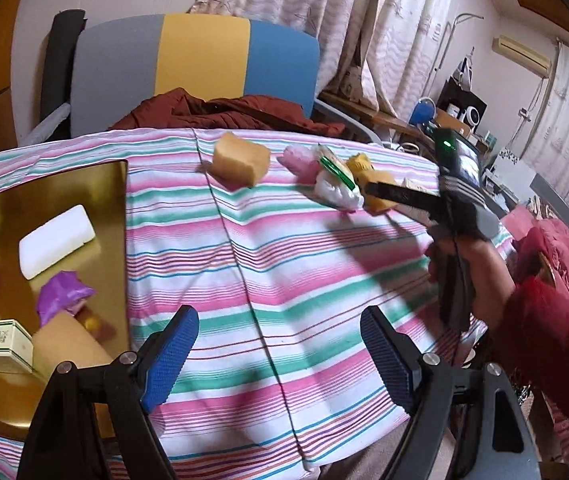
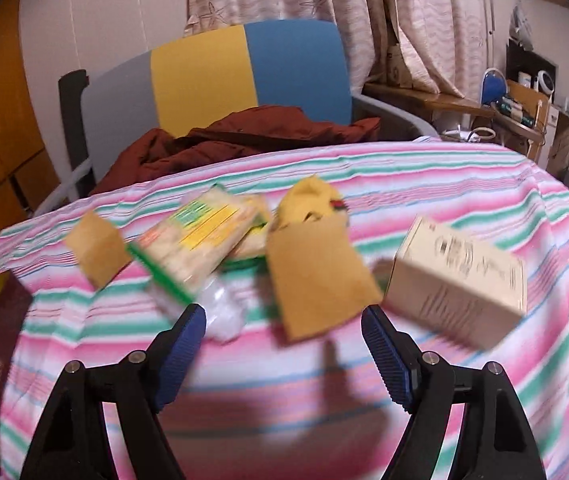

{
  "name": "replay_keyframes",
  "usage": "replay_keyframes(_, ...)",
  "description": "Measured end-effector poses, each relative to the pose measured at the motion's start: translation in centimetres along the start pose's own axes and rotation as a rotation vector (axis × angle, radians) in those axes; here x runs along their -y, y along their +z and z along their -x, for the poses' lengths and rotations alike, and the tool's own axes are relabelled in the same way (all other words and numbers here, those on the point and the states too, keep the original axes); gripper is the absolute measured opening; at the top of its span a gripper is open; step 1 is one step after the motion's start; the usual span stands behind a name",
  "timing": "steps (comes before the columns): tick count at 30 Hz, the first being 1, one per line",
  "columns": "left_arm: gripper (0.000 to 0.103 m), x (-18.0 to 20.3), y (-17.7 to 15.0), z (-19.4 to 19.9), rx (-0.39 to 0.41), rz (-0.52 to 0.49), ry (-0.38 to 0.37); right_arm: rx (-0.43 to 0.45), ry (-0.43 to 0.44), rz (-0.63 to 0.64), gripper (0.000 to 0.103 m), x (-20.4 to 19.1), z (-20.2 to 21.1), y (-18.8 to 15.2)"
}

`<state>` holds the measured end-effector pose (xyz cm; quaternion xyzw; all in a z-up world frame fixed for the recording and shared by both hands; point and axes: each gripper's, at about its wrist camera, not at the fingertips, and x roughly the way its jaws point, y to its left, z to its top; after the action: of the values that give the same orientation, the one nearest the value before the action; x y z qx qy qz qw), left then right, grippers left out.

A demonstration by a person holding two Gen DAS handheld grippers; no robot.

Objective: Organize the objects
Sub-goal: 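Move both tools back to the pile of items, then grasp another yellow sponge with the right tool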

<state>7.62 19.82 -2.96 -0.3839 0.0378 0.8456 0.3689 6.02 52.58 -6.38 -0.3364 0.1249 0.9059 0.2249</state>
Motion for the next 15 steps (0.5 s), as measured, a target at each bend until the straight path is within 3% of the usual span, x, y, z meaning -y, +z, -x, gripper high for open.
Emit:
replay_keyframes(6, 0.085, 0.4, -0.3, -0.9, -0.028, -0.003, -0.002, -0.028, -0.015, -0.013, 0.079, 0.9, -2.4, 1.7)
replay_keyframes(8, 0.085, 0.5, -0.2, -1.1, -0.036, 0.0, -0.005, -0.042, -0.02, 0.012, 0.066, 0.6, -2.8, 1.7)
replay_keyframes(10, 0.085, 0.6, -0.2, -1.3, -0.037, -0.003, -0.004, -0.042, -0.017, 0.026, 0.059, 0.3, -2.9, 1.6)
replay_keyframes(11, 0.085, 0.6, -0.2, -1.3, -0.037, -0.004, -0.005, -0.039, -0.018, 0.035, 0.05, 0.2, -2.7, 1.6)
replay_keyframes(15, 0.085, 0.8, 0.1, -1.7, -0.04, -0.002, -0.01, -0.035, 0.009, 0.084, 0.045, -0.8, -1.7, 0.8)
